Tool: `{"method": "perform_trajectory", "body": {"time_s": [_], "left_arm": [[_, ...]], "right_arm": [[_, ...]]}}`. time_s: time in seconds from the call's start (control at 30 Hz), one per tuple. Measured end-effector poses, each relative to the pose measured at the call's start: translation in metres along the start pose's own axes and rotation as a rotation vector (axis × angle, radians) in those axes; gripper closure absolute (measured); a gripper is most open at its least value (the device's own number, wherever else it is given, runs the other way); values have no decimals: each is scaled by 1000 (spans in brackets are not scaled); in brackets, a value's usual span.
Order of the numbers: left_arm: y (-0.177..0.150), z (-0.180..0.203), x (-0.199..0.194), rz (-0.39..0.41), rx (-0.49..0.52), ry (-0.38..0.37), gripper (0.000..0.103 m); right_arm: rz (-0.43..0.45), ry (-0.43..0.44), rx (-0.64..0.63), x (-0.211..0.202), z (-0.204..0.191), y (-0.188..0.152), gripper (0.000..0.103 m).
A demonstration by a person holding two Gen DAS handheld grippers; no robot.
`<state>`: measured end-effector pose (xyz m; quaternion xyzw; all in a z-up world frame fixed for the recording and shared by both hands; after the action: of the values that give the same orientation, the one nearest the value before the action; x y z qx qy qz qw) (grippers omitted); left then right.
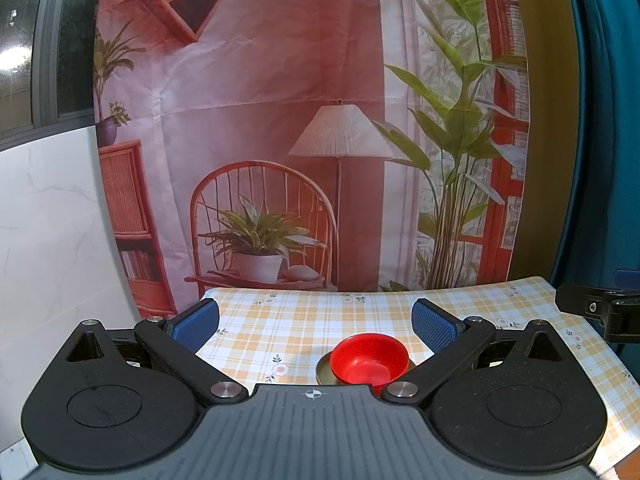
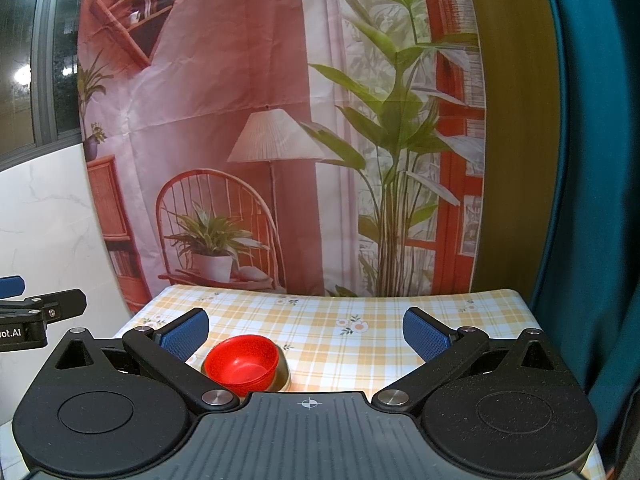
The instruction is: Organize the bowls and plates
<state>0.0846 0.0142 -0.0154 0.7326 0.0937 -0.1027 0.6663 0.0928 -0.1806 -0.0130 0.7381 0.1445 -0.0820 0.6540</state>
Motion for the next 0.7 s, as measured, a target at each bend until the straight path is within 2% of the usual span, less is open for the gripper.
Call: {"method": "perform_trajectory", "body": {"time_s": [0.7], "left_arm": [[-2,2,-1,-3,-5,-1,0]], "right_arm": [[-1,-1,0,-1,1,1,0]]}}
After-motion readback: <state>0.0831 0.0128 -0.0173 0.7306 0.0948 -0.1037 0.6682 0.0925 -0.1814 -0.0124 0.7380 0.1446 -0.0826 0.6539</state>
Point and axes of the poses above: each gripper's, at about its wrist camera, not at the fingertips, and x roughly the way its jaws point, z to its right, y to its top, the point moved 9 cm from there along x, roughly the way its jaws point, and after that the axes turned 5 degrees about z, right-handed, at the moved point
